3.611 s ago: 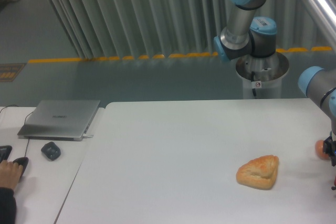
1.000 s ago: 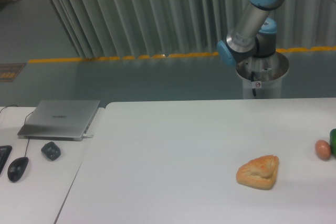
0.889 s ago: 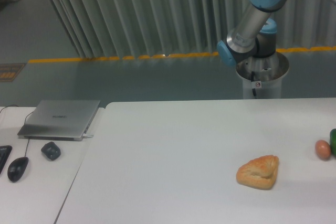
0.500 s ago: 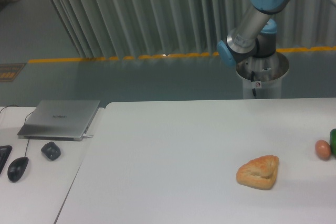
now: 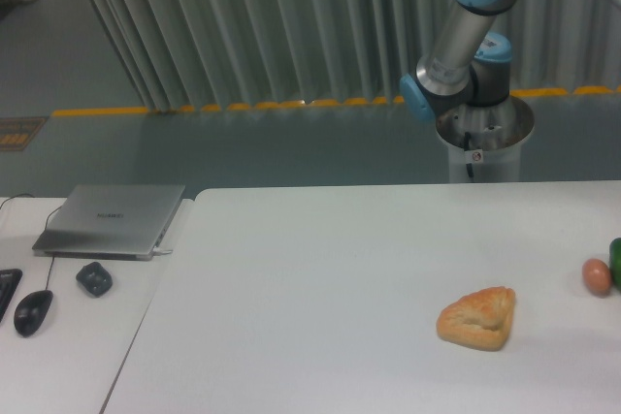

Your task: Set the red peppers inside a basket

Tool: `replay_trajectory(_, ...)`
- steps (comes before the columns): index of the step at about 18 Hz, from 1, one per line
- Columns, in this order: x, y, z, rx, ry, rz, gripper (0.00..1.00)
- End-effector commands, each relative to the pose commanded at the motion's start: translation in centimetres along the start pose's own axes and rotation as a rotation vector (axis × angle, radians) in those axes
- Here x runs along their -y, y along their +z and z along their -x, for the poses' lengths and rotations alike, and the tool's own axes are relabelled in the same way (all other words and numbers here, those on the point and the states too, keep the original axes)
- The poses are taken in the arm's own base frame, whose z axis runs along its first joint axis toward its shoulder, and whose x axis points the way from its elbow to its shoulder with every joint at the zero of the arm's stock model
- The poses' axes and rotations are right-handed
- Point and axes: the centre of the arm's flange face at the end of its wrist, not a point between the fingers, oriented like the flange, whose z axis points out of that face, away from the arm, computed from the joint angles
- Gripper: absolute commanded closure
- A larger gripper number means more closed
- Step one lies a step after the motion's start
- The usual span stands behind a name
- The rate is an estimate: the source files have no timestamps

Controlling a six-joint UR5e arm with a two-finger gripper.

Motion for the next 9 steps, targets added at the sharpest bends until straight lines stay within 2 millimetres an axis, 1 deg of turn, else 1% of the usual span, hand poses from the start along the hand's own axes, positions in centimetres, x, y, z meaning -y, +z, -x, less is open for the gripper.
replay_trajectory(3, -0.1, -0.7, -0.1, -0.009, 0.001, 0.002, 0.0)
replay_trajectory(7, 0.0, -2.6, -0.9, -0.045, 0.005, -0.009, 0.0)
replay_trajectory(8, 0.2, -2.9, -1.0, -0.049, 0.009, -0.011, 0.0)
replay_trajectory(9, 0.8, -3.0, -1.5, -0.059, 0.019, -0.011, 0.0)
